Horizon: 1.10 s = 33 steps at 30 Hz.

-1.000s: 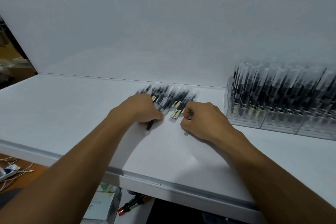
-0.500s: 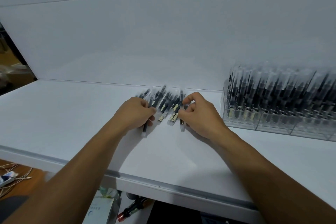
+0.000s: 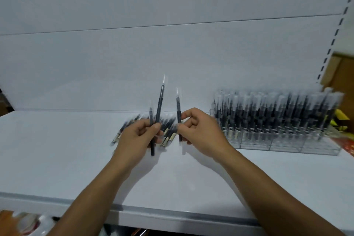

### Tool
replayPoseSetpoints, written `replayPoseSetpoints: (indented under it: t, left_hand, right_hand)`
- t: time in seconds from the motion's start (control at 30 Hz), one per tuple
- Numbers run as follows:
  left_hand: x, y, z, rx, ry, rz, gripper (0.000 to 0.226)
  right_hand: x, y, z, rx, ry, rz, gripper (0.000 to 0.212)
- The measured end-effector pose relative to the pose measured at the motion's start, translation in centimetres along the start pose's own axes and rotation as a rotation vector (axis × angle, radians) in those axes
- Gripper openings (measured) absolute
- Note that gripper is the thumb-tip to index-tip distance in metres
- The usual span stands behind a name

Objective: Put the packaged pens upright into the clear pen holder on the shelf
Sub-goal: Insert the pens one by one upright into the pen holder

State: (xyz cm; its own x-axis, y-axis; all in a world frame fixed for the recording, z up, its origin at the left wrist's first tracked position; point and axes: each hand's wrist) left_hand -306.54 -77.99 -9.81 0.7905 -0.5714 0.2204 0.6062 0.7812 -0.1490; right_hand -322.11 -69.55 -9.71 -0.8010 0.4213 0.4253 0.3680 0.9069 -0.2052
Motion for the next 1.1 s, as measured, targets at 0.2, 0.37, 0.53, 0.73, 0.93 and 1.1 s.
replayPoseSetpoints:
  t: [0.2,0.37,0.53,0.73,0.93,1.1]
  left_hand:
    - [-4.9,0.8,0.4,-0.057,0.097,-0.142,0.012]
    - [-9.7,1.3,1.2,-0.121,0.156,-0.283,0.011]
    - [-14.4,1.1,2.1,-0.143,0.178,-0.407,0.01]
    - [-18.5,0.7,3.0,-0.146,0.263,-0.501,0.011]
    - [-19.9,0.9,1.3,-0.057,0.441,-0.509,0.013]
    - [-19.8,0.7,1.1,-0.072,0.446,-0.528,0.013]
  right_hand:
    - [4.9,3.8,1.1,-0.03,0.013,0.128,0.007]
    - [10.2,7.4,2.5,-0.064,0.017,0.261,0.009]
    - [15.2,9.7,3.4,-0.082,0.022,0.423,0.006]
    - [19.7,9.8,4.1,-0.062,0.002,0.569,0.005]
    - [20.5,8.2,4.9,-0.048,0.097,0.568,0.004]
    - [20.1,7.0,5.6,-0.08,0.281,0.512,0.004]
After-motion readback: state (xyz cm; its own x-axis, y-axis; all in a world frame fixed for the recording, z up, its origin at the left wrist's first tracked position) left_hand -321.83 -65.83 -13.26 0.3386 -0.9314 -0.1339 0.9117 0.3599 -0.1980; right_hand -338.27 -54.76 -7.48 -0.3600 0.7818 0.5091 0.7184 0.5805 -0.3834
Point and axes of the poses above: each hand's wrist, its own y-axis away from the middle knuckle, its own x-axis out of the back of the hand, z = x × y, and after that the axes turned 9 degrees about -z, right-handed
